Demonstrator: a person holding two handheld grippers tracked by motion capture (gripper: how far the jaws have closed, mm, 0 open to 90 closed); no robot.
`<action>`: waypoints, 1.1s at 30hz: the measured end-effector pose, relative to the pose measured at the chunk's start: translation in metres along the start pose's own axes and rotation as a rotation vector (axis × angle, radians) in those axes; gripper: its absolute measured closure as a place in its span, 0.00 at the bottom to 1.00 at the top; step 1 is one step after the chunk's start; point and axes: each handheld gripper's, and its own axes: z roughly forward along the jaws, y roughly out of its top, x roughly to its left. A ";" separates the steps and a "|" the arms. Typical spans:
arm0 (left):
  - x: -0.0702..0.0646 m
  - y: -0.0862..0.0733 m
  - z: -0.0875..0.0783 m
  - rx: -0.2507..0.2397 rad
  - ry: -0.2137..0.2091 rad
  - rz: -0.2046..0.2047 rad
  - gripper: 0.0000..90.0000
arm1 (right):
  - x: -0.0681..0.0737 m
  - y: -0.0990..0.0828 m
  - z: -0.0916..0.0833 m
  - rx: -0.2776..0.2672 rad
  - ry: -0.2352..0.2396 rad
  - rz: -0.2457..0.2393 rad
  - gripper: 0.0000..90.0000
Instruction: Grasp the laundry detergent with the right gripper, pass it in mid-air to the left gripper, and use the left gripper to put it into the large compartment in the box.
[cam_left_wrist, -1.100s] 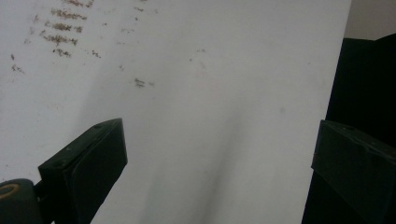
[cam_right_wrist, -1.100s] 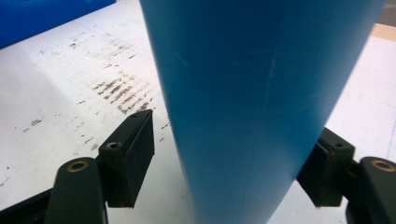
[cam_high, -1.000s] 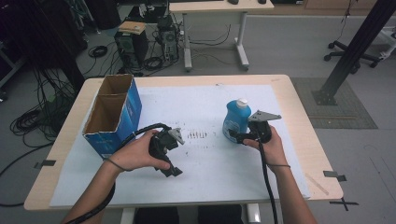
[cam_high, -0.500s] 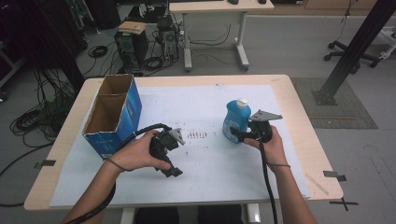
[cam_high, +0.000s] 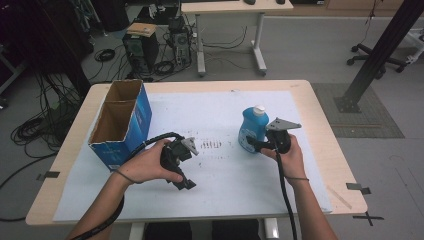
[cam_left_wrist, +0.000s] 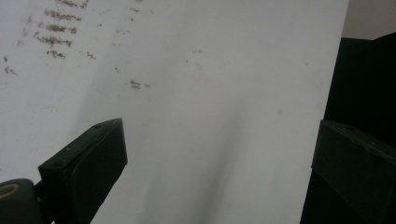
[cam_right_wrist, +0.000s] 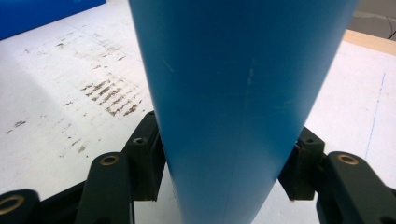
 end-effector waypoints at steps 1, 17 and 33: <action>0.000 0.001 -0.003 -0.009 0.002 0.006 0.04 | 0.001 0.001 -0.001 -0.002 0.001 -0.001 0.49; -0.003 0.010 -0.026 -0.050 -0.002 0.033 0.04 | 0.005 0.026 -0.021 -0.056 0.045 0.004 0.49; -0.005 0.023 -0.065 -0.050 0.026 0.082 0.04 | 0.010 0.071 -0.058 -0.050 0.138 -0.002 0.50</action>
